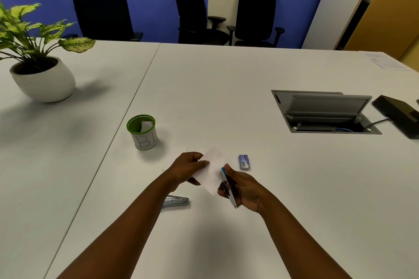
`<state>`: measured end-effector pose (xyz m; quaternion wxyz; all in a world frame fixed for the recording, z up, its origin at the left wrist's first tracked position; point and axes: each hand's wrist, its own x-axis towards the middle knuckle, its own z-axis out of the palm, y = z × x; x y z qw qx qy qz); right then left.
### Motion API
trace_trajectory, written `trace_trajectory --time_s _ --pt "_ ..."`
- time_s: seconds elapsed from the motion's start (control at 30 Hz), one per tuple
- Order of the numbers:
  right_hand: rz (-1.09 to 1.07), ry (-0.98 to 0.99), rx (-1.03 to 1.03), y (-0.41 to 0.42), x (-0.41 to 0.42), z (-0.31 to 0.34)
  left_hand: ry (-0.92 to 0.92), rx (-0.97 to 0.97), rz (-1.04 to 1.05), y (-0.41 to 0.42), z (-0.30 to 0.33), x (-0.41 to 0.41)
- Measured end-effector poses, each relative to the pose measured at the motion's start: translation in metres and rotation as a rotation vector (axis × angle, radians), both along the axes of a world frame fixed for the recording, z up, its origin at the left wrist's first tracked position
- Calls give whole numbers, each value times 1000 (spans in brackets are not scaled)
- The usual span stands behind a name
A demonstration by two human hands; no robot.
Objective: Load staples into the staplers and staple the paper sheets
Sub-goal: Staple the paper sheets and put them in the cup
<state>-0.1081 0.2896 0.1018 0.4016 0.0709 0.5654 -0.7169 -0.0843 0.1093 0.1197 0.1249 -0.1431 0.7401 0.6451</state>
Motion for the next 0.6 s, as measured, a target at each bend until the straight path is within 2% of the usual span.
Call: trace_trajectory --time_s 0.6 --pt "-30 42 78 -3 -4 -8 95 -149 -51 2 -6 -4"
